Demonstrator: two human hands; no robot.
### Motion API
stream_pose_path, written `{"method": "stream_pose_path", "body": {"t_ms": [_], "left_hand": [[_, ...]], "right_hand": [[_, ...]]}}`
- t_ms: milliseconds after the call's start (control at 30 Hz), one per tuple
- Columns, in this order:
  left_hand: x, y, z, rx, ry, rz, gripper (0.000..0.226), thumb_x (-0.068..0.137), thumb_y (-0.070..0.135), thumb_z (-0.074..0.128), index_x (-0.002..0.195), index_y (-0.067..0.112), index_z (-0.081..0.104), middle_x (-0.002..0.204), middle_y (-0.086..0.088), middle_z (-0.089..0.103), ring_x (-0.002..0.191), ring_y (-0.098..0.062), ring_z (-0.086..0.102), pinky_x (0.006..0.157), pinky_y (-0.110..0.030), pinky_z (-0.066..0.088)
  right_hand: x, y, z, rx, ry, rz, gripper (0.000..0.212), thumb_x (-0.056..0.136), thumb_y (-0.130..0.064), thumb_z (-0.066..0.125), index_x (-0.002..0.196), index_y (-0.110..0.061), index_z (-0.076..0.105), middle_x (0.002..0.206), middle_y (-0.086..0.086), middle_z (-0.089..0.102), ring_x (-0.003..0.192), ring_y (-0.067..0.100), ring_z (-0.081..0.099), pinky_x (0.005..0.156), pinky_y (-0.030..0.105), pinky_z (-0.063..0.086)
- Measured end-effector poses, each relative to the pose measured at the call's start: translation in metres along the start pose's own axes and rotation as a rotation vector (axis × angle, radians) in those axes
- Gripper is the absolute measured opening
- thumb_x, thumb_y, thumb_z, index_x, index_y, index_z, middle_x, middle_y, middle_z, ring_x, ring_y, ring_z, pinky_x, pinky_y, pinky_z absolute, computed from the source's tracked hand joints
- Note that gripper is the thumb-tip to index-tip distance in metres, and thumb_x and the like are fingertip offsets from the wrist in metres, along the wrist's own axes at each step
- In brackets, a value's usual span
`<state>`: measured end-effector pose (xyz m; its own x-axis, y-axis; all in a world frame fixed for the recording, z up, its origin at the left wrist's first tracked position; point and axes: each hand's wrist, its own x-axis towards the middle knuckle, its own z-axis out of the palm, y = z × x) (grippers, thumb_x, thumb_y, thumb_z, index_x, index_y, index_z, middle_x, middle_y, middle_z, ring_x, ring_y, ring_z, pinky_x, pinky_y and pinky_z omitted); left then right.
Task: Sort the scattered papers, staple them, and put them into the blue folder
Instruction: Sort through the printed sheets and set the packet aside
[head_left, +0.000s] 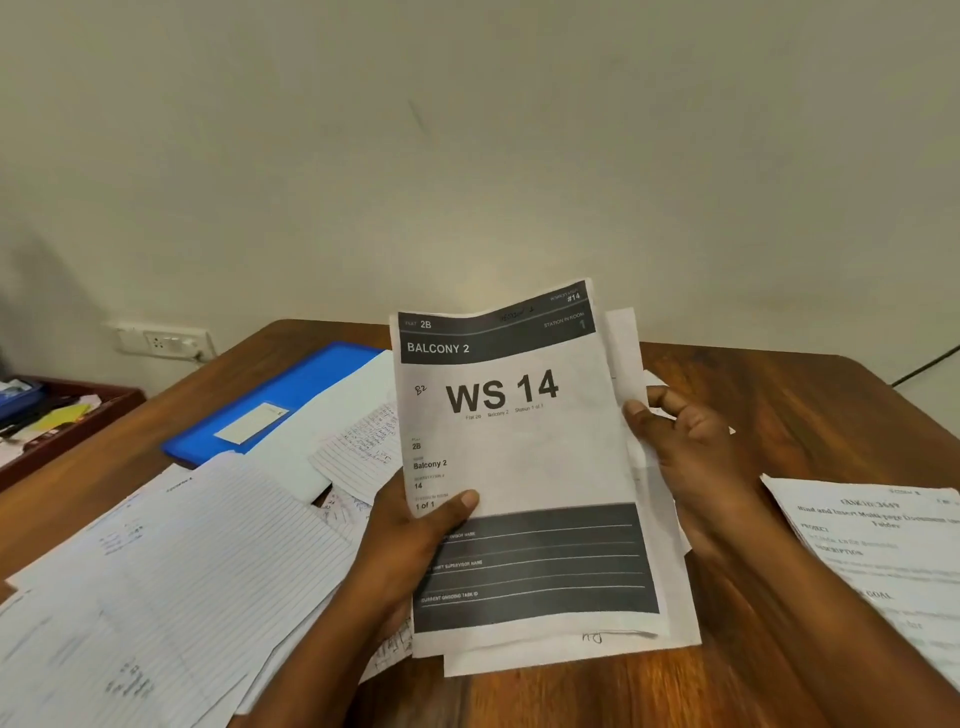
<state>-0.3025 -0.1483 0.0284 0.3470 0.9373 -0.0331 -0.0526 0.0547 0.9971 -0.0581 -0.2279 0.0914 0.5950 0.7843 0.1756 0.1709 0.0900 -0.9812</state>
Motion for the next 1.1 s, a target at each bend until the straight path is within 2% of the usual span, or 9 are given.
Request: {"method": "stream_pose_path", "body": {"t_ms": [200,433,567,633,733,800,867,933,1100], "left_hand": [[0.004,0.001,0.002,0.013,0.022,0.026,0.071,0.070,0.034,0.095,0.132,0.024,0.062,0.119,0.001,0.078,0.107,-0.026,0.076,0.092,-0.050,0.063],[0.003,0.004,0.003,0.006,-0.023,0.085,0.061,0.072,0.030,0.085,0.128,0.025,0.062,0.111,0.005,0.080,0.099,-0.021,0.078,0.081,-0.040,0.066],[0.002,0.007,0.004,0.018,-0.031,0.088,0.068,0.070,0.033,0.096,0.129,0.027,0.062,0.111,0.006,0.079,0.100,-0.022,0.078,0.081,-0.041,0.066],[0.001,0.009,0.005,0.025,-0.036,0.108,0.065,0.072,0.033,0.094,0.128,0.029,0.061,0.111,0.008,0.079,0.100,-0.020,0.077,0.080,-0.039,0.066],[-0.002,0.016,0.010,0.033,-0.009,0.162,0.056,0.072,0.034,0.088,0.122,0.033,0.061,0.107,0.011,0.078,0.096,-0.016,0.077,0.073,-0.029,0.065],[-0.003,0.021,0.017,0.050,0.011,0.195,0.046,0.079,0.029,0.085,0.117,0.037,0.059,0.105,0.014,0.074,0.091,-0.017,0.074,0.067,-0.021,0.061],[-0.002,0.024,0.023,0.064,0.019,0.206,0.047,0.081,0.028,0.085,0.117,0.039,0.057,0.111,0.013,0.071,0.096,-0.016,0.071,0.075,-0.026,0.062],[-0.001,0.025,0.030,0.073,0.002,0.205,0.052,0.080,0.031,0.086,0.122,0.037,0.057,0.115,0.010,0.071,0.099,-0.018,0.071,0.086,-0.037,0.063],[0.004,0.024,0.041,0.068,-0.027,0.169,0.035,0.085,0.031,0.082,0.112,0.035,0.060,0.109,0.010,0.072,0.097,-0.018,0.071,0.086,-0.035,0.061]], "right_hand": [[0.001,0.000,0.001,-0.009,0.016,-0.035,0.018,0.102,-0.030,0.061,0.118,-0.024,0.066,0.111,-0.013,0.070,0.101,0.010,0.067,0.095,0.034,0.055],[-0.006,-0.002,0.009,0.078,0.021,-0.002,0.019,0.106,-0.035,0.053,0.099,-0.028,0.069,0.086,-0.019,0.075,0.080,0.010,0.074,0.060,0.010,0.055],[-0.011,-0.006,0.013,0.131,-0.010,0.007,0.031,0.105,-0.048,0.047,0.109,-0.023,0.065,0.092,-0.013,0.075,0.081,0.009,0.073,0.063,0.015,0.057],[-0.015,-0.012,0.014,0.126,-0.023,-0.072,0.036,0.096,-0.055,0.057,0.100,-0.020,0.065,0.081,-0.018,0.076,0.076,0.005,0.074,0.062,0.014,0.055],[-0.023,-0.022,0.006,0.296,-0.142,-0.099,0.080,0.049,-0.087,0.077,0.101,-0.026,0.065,0.083,-0.015,0.078,0.074,0.008,0.076,0.059,0.015,0.057],[-0.028,-0.026,0.002,0.364,-0.151,-0.129,0.065,0.069,-0.082,0.069,0.102,-0.027,0.064,0.089,-0.018,0.072,0.070,-0.006,0.071,0.060,0.007,0.052],[-0.033,-0.027,0.004,0.304,-0.027,-0.179,0.022,0.101,-0.046,0.051,0.112,-0.029,0.060,0.101,-0.025,0.058,0.073,-0.024,0.061,0.062,-0.001,0.046],[-0.032,-0.024,0.004,0.183,0.039,-0.186,0.010,0.102,-0.032,0.056,0.108,-0.039,0.052,0.104,-0.031,0.054,0.078,-0.030,0.056,0.061,-0.003,0.044],[-0.028,-0.008,0.002,0.072,0.115,-0.206,0.018,0.095,-0.032,0.069,0.101,-0.038,0.053,0.103,-0.025,0.059,0.089,0.003,0.066,0.061,0.003,0.050]]}}
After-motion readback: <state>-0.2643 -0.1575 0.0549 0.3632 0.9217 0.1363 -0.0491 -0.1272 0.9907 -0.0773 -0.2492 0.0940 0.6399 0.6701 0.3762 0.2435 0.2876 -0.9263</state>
